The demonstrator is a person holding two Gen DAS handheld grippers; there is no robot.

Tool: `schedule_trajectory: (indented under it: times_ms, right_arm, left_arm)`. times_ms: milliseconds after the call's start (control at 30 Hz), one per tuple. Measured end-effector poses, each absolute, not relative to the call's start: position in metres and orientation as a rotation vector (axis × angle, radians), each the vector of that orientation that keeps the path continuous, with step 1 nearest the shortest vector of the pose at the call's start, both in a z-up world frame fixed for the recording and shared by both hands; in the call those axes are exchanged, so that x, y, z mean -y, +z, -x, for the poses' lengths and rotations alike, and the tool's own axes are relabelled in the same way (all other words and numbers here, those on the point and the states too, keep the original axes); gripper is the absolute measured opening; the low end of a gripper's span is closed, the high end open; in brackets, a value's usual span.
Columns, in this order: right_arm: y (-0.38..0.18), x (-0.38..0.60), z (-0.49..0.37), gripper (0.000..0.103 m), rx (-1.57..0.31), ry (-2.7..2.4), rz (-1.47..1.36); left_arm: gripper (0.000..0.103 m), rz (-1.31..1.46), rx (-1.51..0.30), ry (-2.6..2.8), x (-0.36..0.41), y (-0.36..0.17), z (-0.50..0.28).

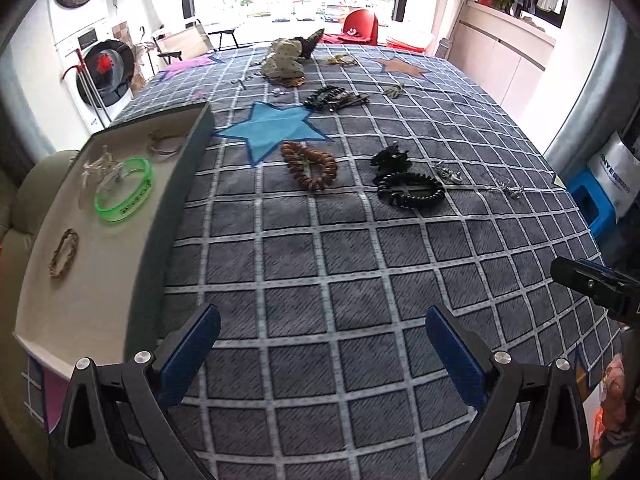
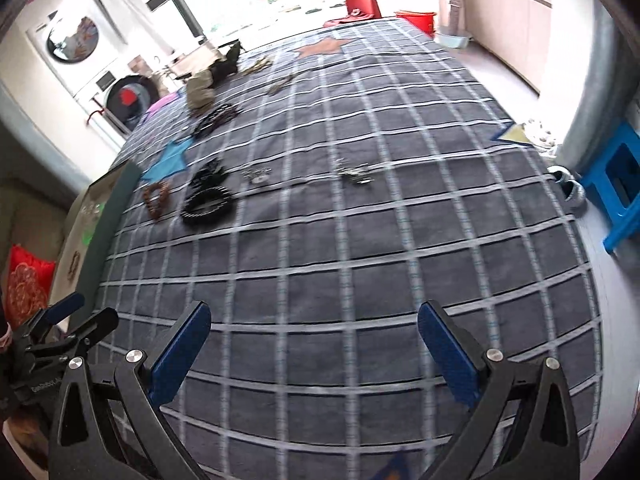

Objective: Organize jewelry
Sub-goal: 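Move both open tools back over the jewelry on the checked bedspread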

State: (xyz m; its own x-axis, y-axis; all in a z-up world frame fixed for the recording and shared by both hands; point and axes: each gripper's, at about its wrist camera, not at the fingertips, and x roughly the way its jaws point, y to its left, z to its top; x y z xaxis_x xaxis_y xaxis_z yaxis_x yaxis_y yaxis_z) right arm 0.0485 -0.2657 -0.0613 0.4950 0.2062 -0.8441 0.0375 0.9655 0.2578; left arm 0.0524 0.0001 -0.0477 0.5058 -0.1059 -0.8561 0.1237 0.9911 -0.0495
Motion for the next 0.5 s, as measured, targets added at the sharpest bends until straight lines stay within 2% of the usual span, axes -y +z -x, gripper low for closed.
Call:
schedule_trajectory:
  times_ms: [500]
  right_arm:
    - [-0.063,0.285,-0.077,0.103,-1.034,0.029,-0.175]
  left_arm:
    - [0.103,0.078,-1.093,-0.128,0.017,-0.061,-0.092]
